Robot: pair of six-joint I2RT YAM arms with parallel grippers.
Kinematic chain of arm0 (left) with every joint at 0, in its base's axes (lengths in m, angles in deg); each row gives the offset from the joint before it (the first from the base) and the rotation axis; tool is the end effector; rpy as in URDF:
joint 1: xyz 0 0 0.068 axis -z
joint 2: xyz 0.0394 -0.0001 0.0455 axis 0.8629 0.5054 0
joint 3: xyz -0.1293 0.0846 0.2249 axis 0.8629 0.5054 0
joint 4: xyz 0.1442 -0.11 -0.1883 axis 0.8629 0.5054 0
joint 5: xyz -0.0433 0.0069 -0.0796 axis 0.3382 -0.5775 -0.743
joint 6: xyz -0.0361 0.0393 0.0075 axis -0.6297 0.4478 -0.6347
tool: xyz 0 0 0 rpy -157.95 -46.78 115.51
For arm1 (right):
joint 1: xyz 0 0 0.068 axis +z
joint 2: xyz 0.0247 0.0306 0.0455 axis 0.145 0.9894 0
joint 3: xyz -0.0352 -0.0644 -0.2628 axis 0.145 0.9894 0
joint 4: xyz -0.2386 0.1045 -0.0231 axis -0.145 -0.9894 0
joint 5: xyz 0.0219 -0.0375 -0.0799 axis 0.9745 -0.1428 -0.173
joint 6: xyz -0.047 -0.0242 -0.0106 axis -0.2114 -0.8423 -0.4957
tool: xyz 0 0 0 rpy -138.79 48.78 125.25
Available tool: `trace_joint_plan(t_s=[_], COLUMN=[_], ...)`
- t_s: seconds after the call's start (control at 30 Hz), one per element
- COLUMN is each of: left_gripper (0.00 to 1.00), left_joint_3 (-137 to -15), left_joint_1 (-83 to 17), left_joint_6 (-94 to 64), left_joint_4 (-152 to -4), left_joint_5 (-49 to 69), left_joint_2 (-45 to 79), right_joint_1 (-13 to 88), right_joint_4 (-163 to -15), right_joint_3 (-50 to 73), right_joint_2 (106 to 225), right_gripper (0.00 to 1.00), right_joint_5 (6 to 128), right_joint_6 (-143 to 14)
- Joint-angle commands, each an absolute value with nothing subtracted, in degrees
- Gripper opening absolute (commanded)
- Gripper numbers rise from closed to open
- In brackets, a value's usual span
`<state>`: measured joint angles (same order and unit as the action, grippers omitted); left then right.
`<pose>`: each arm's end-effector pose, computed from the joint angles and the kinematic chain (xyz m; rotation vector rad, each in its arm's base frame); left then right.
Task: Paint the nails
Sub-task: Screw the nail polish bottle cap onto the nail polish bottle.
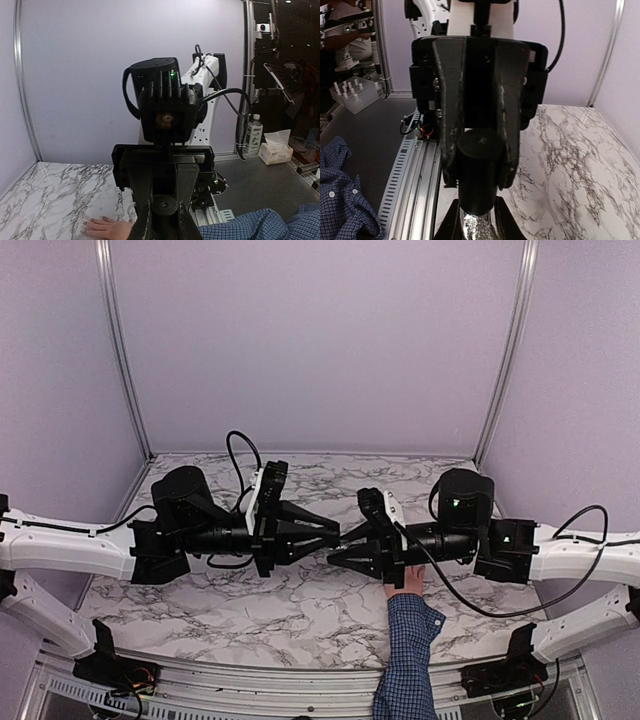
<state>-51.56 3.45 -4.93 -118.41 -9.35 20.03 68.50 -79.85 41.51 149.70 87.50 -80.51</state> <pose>0.1263 -0.2854 0.3213 1.1180 1.0127 -1.2523 0.1171 0.2371 0.3069 -1.3454 1.2956 1.0584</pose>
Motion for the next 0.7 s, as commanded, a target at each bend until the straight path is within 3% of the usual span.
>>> trace_joint_plan(t_s=[0.0, 0.37, 0.67], left_gripper=[0.00, 0.00, 0.28], left_joint_3=[-53.2, -53.0, -50.8], left_joint_1=[4.0, 2.6, 1.8], left_joint_6=[-5.6, -5.1, -4.0], left_joint_4=[-113.3, -111.9, -111.9], left_joint_5=[-22.7, -22.8, -10.5], left_joint_2=[21.9, 20.3, 15.3], right_joint_1=[70.1, 70.1, 69.9], right_joint_4=[-79.6, -80.5, -79.2], right_joint_3=[36.2, 36.3, 38.2], right_joint_2=[150.8, 150.5, 149.2], right_gripper=[0.00, 0.00, 0.00], right_joint_5=[103.6, 102.6, 93.7], right_joint_6=[-85.5, -86.4, -84.9])
